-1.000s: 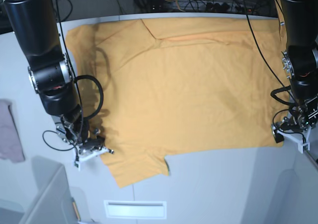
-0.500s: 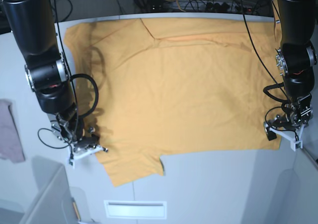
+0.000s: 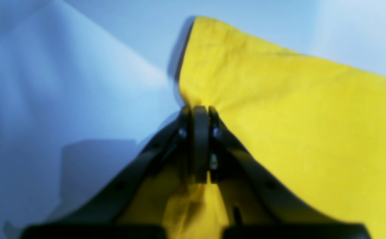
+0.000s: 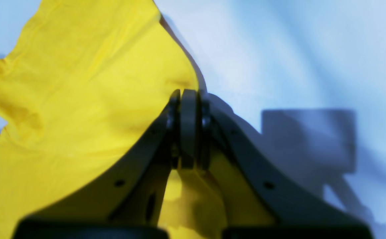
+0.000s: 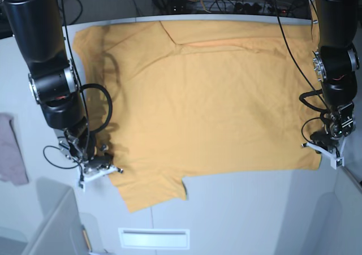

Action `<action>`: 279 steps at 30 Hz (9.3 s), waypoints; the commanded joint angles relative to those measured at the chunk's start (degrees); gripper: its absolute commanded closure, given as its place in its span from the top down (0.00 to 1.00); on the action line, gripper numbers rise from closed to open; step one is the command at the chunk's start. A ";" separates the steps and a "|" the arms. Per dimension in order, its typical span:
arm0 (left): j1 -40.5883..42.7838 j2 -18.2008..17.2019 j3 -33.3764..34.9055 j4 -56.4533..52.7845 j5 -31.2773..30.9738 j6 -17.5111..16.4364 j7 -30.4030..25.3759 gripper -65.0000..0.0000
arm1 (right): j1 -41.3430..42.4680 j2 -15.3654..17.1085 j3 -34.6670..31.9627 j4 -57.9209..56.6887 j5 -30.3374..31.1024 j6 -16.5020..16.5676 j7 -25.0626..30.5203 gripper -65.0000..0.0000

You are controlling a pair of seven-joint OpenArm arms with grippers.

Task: Fold the T-shirt properly
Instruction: 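Move the left gripper to the other hem corner and grasp it, then fold the hem up over the shirt toward the collar with both grippers, then open both grippers and lift them off the folded shirt, then move the right gripper to the strip's end and grasp it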

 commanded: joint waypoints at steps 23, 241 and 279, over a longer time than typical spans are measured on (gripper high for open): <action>23.01 -2.36 -9.07 45.88 -15.08 -0.02 15.58 0.00 | -15.67 7.43 15.86 37.27 0.40 0.06 -13.42 0.00; 51.32 5.38 -28.58 79.99 -10.42 -5.74 37.30 0.00 | -37.91 -2.25 42.85 79.29 -30.20 0.59 -56.93 0.44; 52.72 5.38 -28.58 79.11 -10.33 -5.74 37.21 0.00 | -39.14 -0.14 40.92 74.72 -30.28 0.50 -53.24 0.09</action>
